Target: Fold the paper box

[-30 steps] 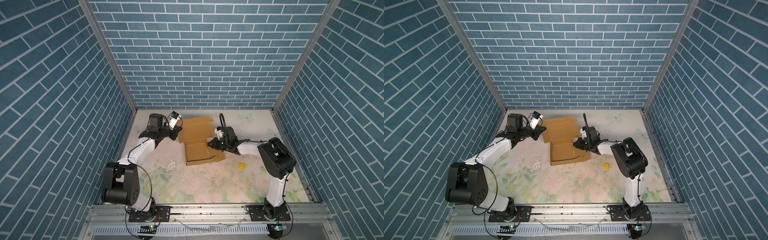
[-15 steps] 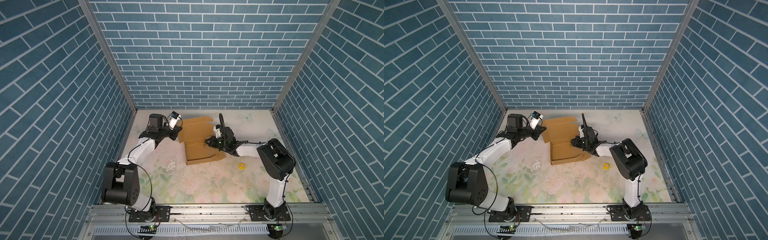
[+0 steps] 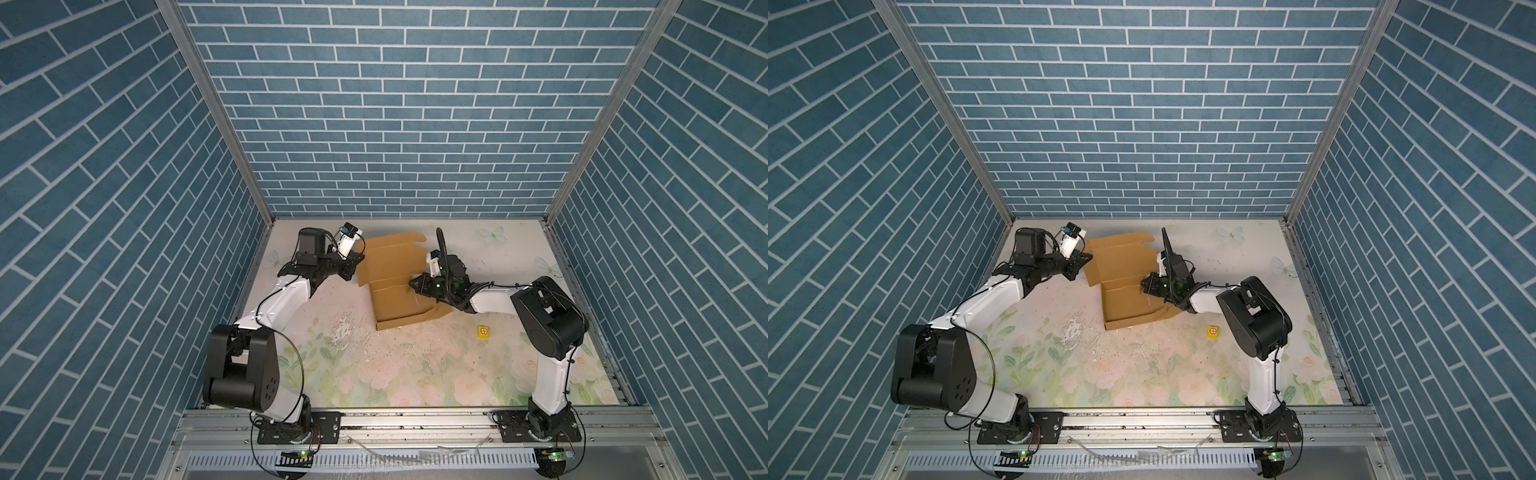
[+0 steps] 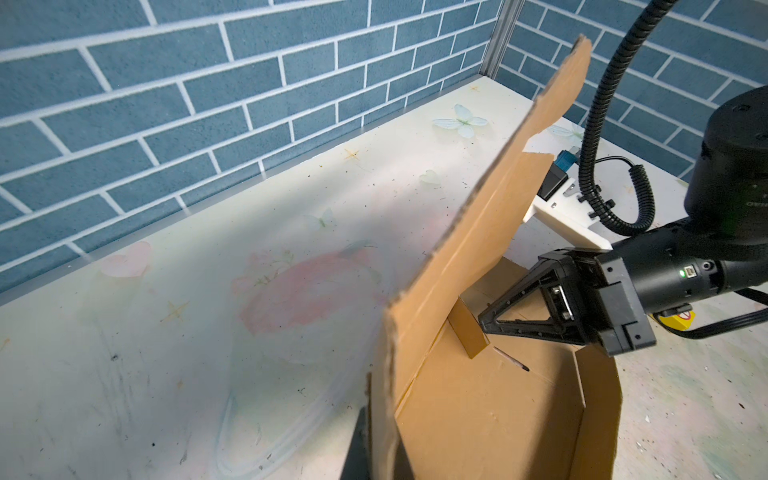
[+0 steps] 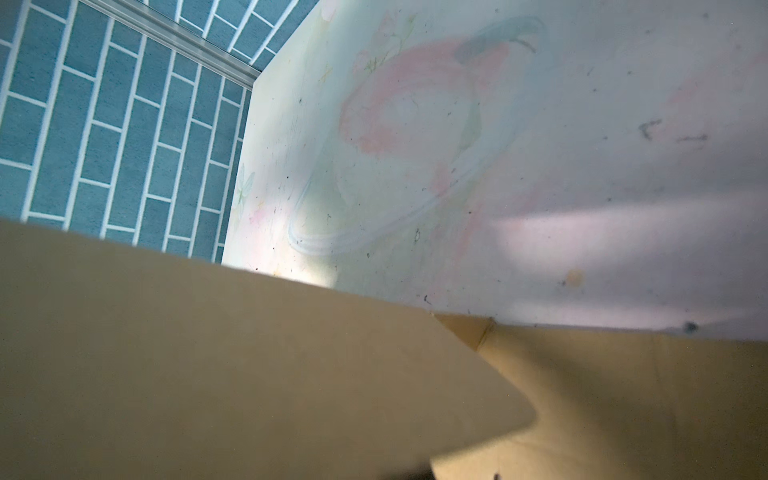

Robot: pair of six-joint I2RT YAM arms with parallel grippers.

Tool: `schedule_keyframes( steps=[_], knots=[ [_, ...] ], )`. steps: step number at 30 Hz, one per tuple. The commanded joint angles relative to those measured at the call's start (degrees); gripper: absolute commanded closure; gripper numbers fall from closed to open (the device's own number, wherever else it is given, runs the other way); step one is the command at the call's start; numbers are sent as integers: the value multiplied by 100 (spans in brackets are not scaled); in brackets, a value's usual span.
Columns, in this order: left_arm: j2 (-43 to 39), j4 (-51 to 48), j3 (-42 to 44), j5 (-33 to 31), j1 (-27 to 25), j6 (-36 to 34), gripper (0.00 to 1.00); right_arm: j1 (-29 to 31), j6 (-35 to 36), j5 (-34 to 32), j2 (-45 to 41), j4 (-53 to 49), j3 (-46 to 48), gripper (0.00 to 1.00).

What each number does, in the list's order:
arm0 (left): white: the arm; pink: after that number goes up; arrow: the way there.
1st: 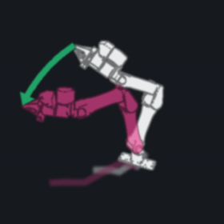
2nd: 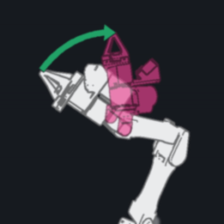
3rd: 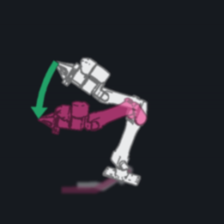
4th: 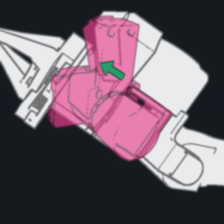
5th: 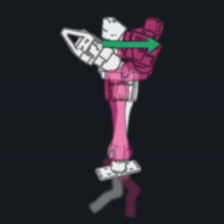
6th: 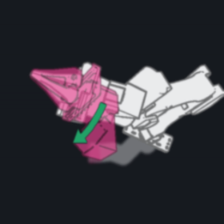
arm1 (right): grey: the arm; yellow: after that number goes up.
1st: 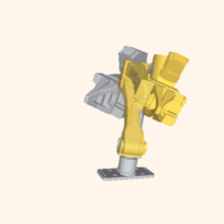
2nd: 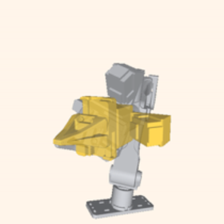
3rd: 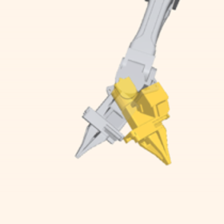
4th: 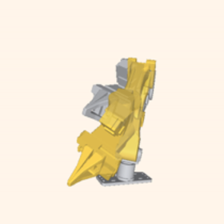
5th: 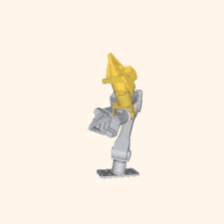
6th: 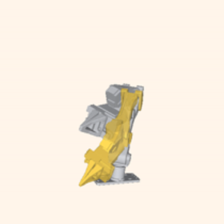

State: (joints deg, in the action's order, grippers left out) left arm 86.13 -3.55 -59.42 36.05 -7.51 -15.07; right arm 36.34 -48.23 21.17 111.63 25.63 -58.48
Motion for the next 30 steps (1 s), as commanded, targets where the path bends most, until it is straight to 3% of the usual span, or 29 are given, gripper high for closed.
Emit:
schedule_keyframes(
  steps=[1, 5, 10, 23, 30],
  knots=[
    [-40, -47, 132, 15, -14, -18, 96, 23, -216, -87, 168, 2, -70, 100],
    [-26, -72, 71, 25, -14, 5, 96, 14, -102, -104, -108, -7, -39, 100],
    [24, -73, 67, 24, -14, 34, 96, -64, 109, -214, -787, -730, 79, 100],
    [150, -169, -8, 42, 37, 4, 96, 101, 327, -508, -3075, -1956, 1631, 100],
    [144, -211, -48, 35, 38, 2, 96, 445, 314, -716, -3790, -2348, 2292, 100]
  ],
)
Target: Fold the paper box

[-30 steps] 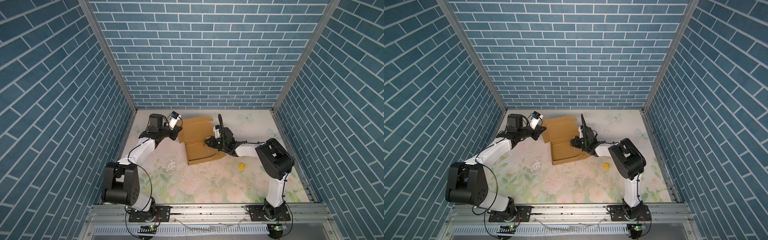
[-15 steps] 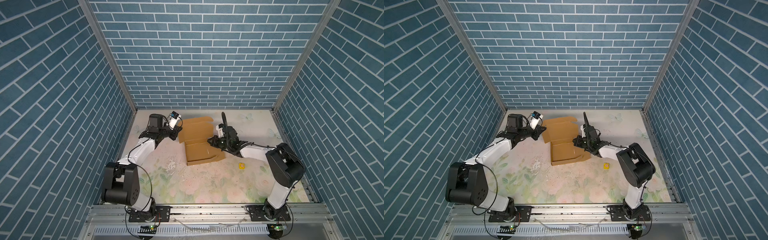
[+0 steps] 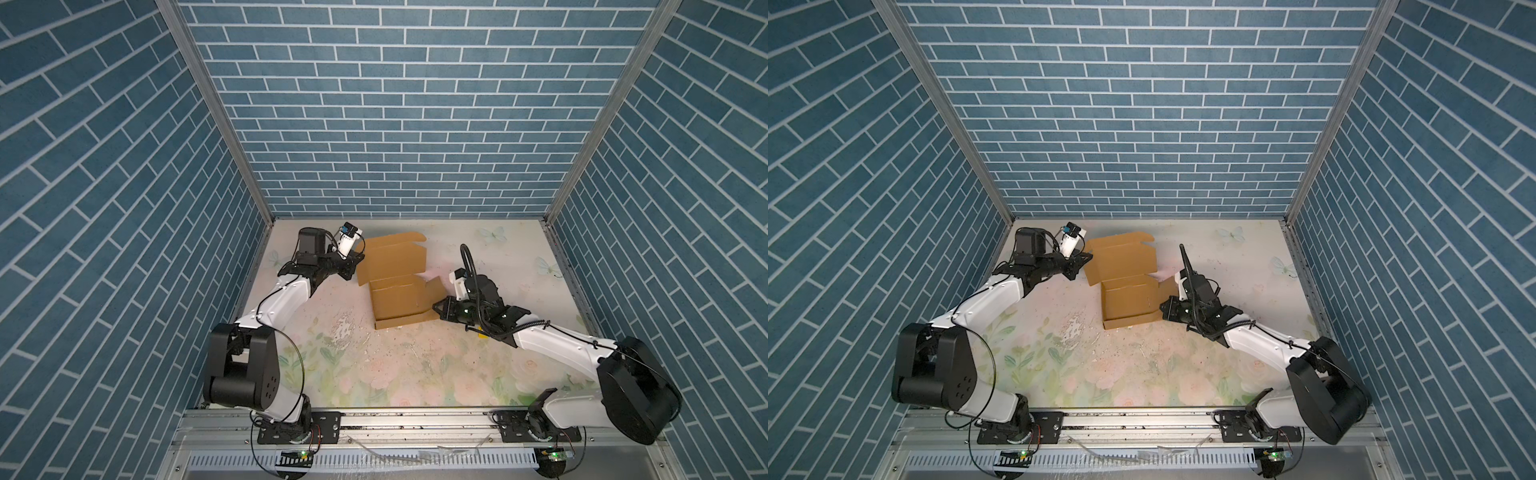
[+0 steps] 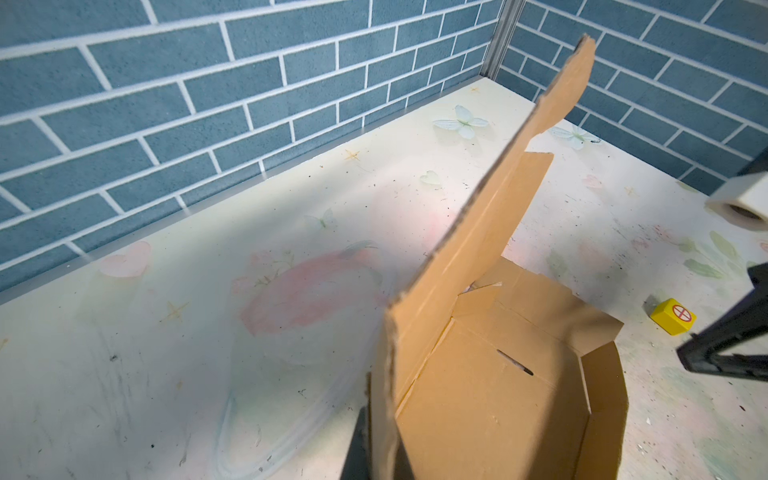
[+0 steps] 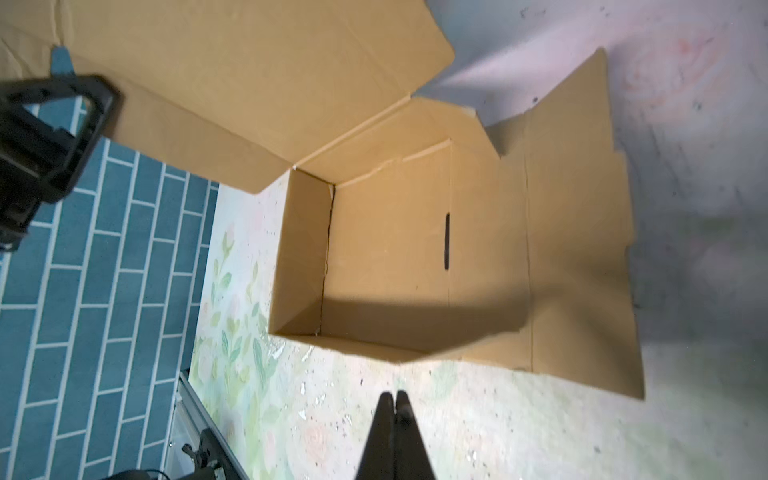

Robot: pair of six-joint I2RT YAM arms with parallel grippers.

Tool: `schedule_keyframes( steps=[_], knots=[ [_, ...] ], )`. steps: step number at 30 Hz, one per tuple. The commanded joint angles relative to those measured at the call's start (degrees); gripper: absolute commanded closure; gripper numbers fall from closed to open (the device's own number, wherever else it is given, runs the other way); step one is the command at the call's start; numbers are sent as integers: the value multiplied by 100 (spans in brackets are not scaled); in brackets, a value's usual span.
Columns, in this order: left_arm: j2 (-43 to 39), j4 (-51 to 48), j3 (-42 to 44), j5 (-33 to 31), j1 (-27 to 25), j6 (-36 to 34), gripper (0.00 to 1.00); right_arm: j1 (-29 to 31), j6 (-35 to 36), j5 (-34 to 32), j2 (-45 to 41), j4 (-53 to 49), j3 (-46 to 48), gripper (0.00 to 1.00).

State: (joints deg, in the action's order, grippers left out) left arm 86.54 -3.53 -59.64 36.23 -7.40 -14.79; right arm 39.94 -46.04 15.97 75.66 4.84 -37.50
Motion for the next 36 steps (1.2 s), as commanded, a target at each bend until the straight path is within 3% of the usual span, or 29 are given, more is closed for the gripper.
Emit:
schedule_keyframes(
  steps=[1, 6, 14, 26, 36],
  knots=[
    [108, -215, -6, 11, 28, -49, 96, 91, 73, -249, -225, -257, 288, 100],
    [116, -199, -14, 42, 28, -10, 96, 94, -25, -435, -13, 257, 431, 100],
    [107, -133, 13, 60, 10, 41, 96, 94, 204, -538, 1262, 883, -253, 100],
    [82, -161, 27, 53, 13, 21, 96, 93, 1123, 631, 2327, 885, -1143, 100],
    [103, -202, -13, 11, 10, 2, 96, 184, 1508, 1109, 2214, 574, -1188, 100]
  ],
)
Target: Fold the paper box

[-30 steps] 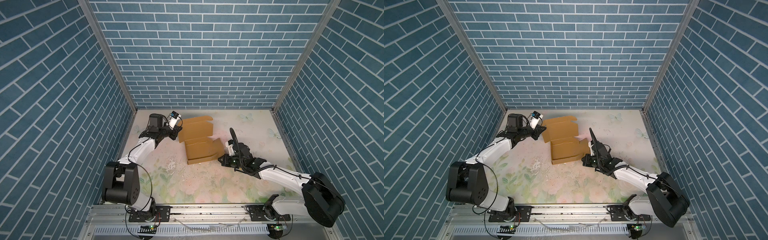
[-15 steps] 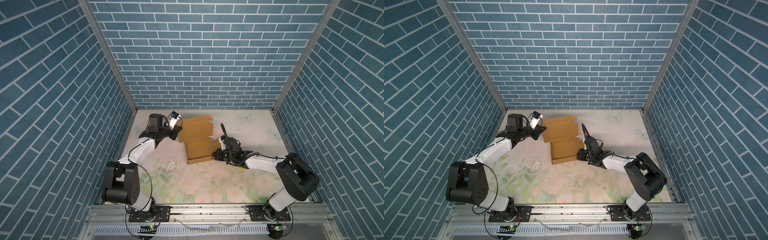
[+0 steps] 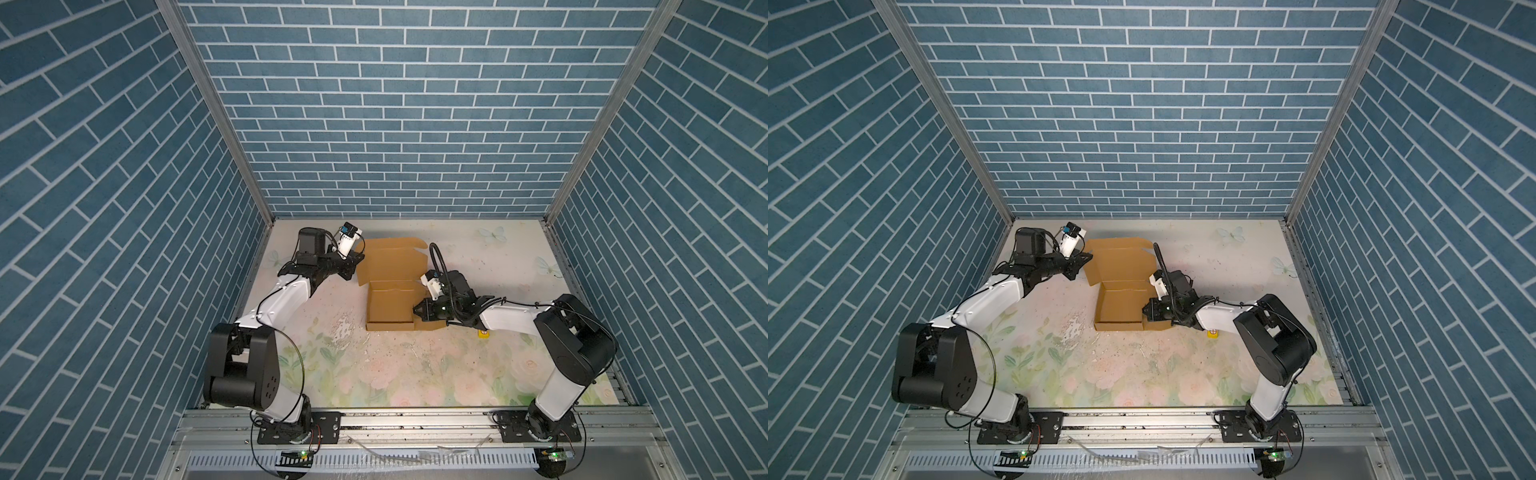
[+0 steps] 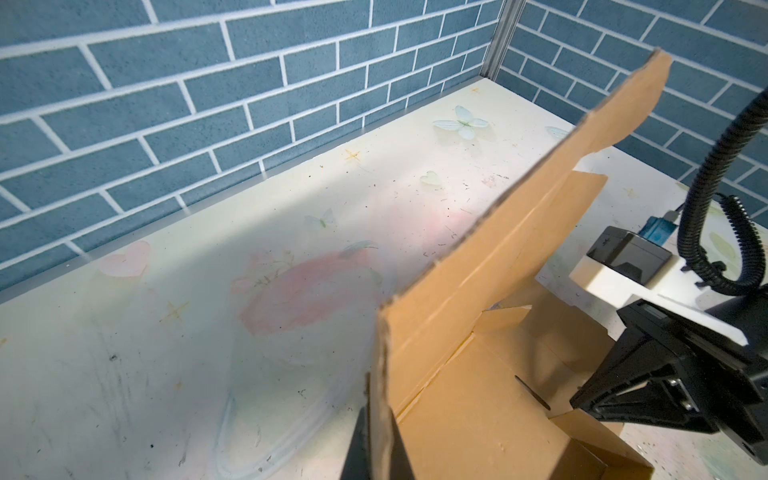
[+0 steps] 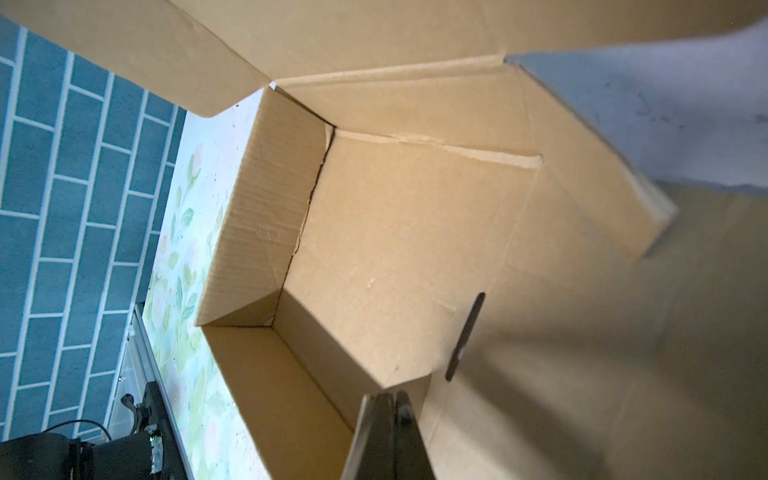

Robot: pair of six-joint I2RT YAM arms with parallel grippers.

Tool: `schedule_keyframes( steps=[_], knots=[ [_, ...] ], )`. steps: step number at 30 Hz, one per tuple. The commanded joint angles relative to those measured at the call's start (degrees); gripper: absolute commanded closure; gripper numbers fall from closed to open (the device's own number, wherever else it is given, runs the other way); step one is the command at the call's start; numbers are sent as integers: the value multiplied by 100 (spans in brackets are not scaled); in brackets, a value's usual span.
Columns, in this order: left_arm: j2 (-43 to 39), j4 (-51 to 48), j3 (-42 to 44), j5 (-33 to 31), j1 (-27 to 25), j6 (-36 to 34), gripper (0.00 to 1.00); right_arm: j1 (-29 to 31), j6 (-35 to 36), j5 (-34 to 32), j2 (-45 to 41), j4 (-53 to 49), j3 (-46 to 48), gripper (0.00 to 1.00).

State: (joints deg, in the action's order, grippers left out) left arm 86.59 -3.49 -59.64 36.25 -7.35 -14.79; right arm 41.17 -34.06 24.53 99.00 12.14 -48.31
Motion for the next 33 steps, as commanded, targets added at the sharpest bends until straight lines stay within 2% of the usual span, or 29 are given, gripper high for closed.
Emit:
schedule_keyframes(
  steps=[1, 6, 10, 12, 19, 21, 25, 29, 33],
  knots=[
    [107, -193, -13, -1, 6, -5, 96, 73, 334, 262, -127, -102, -82, 100],
    [87, -184, 45, -15, 6, -27, 96, 173, 264, 178, 106, -193, -323, 100],
    [78, -167, 38, -38, 6, -57, 96, 267, 84, 84, 231, 248, -298, 100],
    [78, -156, 79, -30, 6, -63, 96, 286, 109, 122, 375, 70, -448, 100],
    [75, -118, 74, -3, 7, -20, 96, 304, 365, -95, 128, -221, -272, 100],
    [64, -134, 84, -4, 6, -12, 96, 300, 443, -291, -54, -521, -289, 100],
    [67, -118, 53, 6, 6, 11, 96, 250, 385, -1011, -653, -369, 134, 100],
    [58, -84, 85, 39, 6, 61, 96, -13, 211, -1688, -984, -488, 368, 99],
    [51, -96, 48, 40, -24, 50, 96, -293, 76, -2073, -1162, -265, 571, 99]
  ],
)
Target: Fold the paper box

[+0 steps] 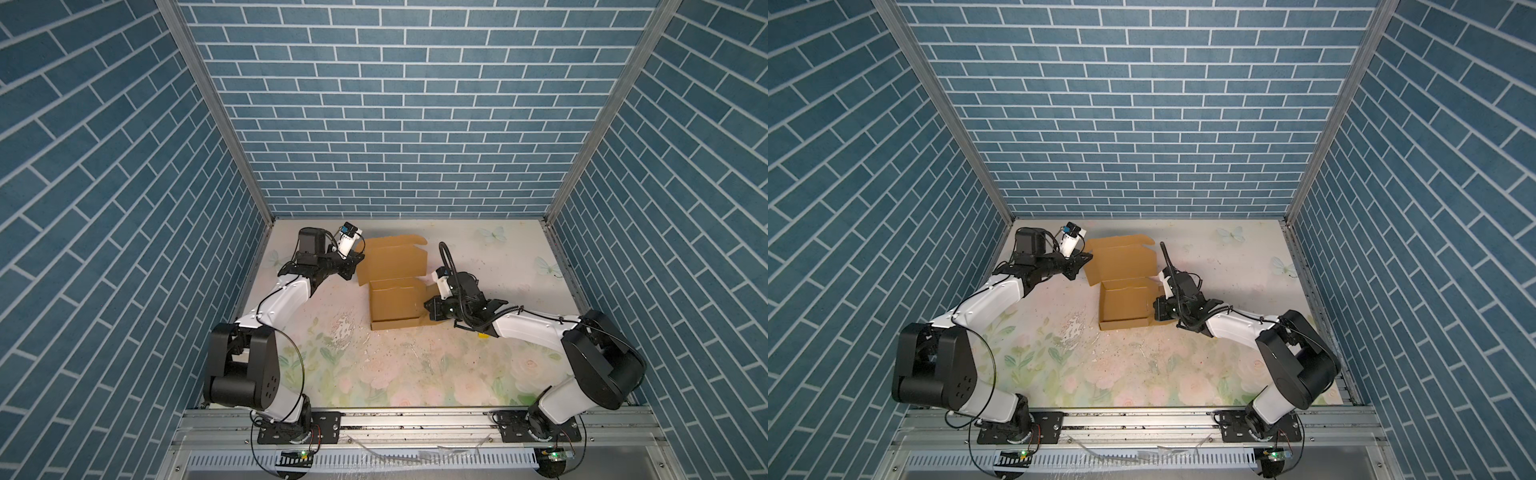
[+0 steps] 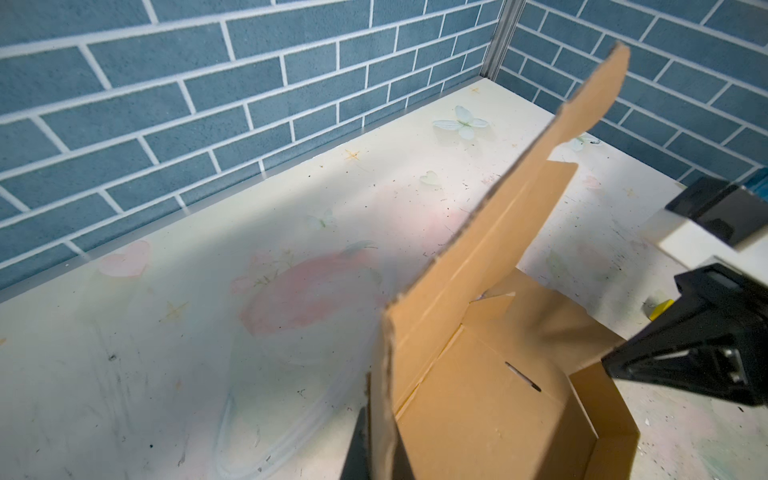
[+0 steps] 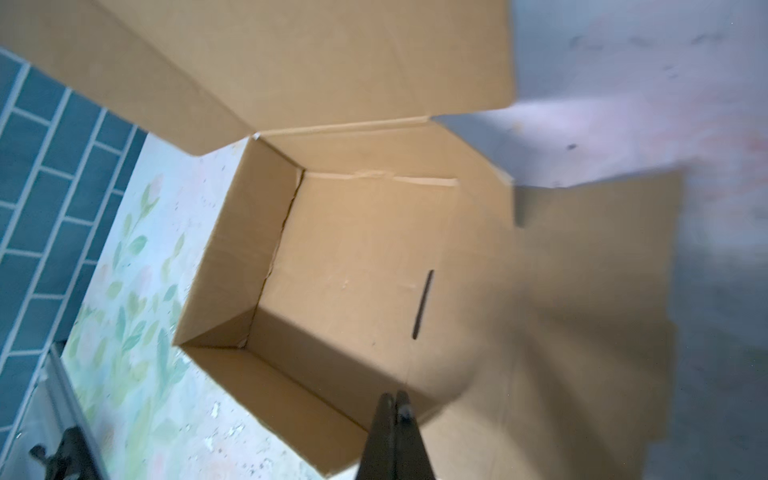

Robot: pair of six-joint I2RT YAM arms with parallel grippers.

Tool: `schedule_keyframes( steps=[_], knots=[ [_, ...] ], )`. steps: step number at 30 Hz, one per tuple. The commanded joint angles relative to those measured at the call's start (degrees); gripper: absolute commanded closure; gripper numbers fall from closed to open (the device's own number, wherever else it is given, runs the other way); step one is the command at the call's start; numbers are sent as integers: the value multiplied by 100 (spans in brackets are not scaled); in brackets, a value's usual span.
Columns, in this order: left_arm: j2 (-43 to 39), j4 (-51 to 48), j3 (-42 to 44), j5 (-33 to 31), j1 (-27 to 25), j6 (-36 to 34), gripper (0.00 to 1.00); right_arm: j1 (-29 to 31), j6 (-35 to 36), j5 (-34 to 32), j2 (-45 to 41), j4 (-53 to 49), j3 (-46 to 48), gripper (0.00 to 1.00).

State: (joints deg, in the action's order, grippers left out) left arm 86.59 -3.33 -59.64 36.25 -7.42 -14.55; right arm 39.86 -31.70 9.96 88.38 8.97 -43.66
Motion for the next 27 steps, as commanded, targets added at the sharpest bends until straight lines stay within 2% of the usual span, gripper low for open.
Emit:
schedule_keyframes(
  steps=[1, 3, 5, 8, 10, 12, 14, 17, 21, 27],
  knots=[
    [46, -102, 57, 44, -22, 42, 96, -262, -160, -618, -59, 26, 70, 99],
    [26, -138, 43, 60, -14, 52, 94, -412, -152, -617, 25, -59, -46, 99],
    [0, -253, -33, 84, -16, 57, 83, -549, -161, -643, 53, -132, -128, 99],
    [-103, -434, -113, 121, 1, 74, 61, -656, -62, -537, 99, -52, -170, 99],
    [-187, -740, -234, 173, 68, 247, 54, -705, -8, -349, 153, -133, -286, 98],
    [-332, -1285, -389, 5, 92, 382, 50, -703, 24, -216, 139, -138, -353, 98],
    [-622, -1802, -378, -195, 100, 449, 41, -708, 32, -126, 127, 9, -328, 98],
    [-1075, -2467, -215, -384, 174, 581, 36, -749, 93, -28, 245, 96, -409, 98],
    [-1644, -2626, 447, -401, 302, 1370, 32, -782, 102, 101, 385, 173, -570, 98],
    [-1882, -1265, 1859, -324, 303, 3131, 32, -907, 58, 219, 766, 253, -921, 98]
  ],
)
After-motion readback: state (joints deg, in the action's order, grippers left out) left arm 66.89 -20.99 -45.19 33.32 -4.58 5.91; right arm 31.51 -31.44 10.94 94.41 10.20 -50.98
